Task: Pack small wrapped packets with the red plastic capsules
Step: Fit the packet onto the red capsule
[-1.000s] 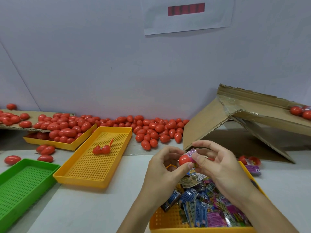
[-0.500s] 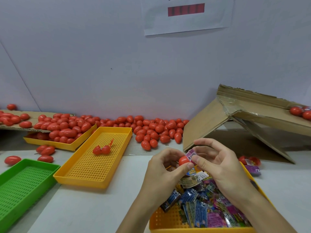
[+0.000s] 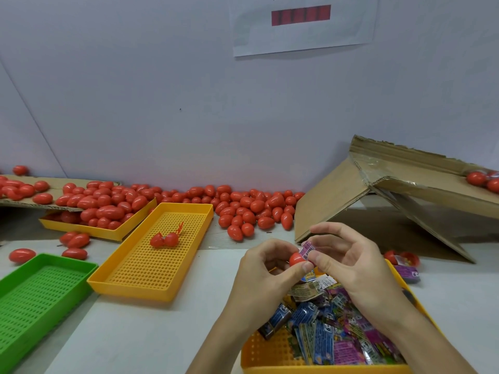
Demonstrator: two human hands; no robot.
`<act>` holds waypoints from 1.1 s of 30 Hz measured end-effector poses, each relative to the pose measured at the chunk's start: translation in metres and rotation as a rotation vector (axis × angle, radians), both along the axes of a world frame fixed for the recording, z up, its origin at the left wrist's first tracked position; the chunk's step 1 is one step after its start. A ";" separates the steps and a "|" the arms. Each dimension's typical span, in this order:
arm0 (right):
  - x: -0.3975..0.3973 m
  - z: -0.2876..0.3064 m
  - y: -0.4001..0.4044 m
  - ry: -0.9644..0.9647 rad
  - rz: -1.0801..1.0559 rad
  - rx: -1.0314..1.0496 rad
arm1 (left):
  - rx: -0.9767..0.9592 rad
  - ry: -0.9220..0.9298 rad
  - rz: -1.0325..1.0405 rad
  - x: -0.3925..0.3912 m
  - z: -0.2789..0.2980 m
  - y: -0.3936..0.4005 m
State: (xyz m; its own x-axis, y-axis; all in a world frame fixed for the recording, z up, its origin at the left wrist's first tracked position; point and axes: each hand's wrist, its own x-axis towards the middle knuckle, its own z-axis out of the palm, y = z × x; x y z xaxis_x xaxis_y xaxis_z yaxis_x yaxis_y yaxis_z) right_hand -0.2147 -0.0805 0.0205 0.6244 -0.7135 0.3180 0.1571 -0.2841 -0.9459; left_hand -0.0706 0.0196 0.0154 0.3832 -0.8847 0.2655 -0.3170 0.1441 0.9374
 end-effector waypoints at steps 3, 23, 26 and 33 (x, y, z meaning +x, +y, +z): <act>-0.001 0.000 -0.001 0.040 -0.002 -0.031 | -0.012 0.014 0.009 0.000 0.000 0.001; 0.006 -0.001 0.012 0.082 -0.184 -0.267 | -0.098 0.667 -0.059 -0.007 0.002 -0.006; 0.007 -0.003 0.014 0.163 -0.215 -0.348 | -0.080 0.701 -0.042 -0.006 0.003 -0.005; 0.008 -0.004 0.014 0.229 -0.270 -0.503 | -0.028 0.670 -0.025 -0.008 0.000 -0.006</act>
State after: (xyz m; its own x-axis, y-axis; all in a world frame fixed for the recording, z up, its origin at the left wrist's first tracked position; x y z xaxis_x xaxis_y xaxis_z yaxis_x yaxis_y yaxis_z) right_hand -0.2064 -0.0664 0.0161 0.5344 -0.6537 0.5357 -0.1742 -0.7054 -0.6871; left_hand -0.0783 0.0138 0.0157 0.4525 -0.8918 0.0000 0.3360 0.1705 0.9263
